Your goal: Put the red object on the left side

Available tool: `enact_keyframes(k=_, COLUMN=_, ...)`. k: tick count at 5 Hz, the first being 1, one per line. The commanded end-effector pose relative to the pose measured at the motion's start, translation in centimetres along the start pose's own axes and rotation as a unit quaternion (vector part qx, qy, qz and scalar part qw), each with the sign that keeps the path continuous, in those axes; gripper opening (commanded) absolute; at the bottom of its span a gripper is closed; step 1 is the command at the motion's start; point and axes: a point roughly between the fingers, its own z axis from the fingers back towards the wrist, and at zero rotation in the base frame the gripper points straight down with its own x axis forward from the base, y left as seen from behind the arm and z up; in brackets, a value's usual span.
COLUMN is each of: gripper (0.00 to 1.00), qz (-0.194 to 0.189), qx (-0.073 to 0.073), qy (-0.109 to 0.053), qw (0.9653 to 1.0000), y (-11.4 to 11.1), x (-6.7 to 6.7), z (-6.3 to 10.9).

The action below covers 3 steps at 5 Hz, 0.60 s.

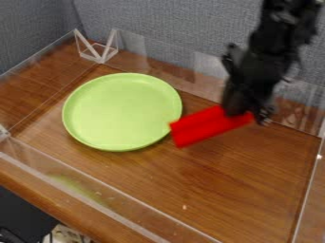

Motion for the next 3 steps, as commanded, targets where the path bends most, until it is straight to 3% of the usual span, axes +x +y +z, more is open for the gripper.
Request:
enact_keyframes(k=1, gripper=0.0, qz=0.029, qx=-0.005, qy=-0.037, qw=0.9989, y=-2.2, x=1.7, z=-0.8)
enact_keyframes(k=2, gripper=1.0, qz=0.046, qx=-0.017, qy=-0.051, qw=0.9975, y=-3.1, x=1.5, z=-2.5)
enact_keyframes(k=3, gripper=1.0, qz=0.059, qx=-0.017, qy=-0.057, qw=0.9965, y=-3.5, x=2.1, z=-3.7)
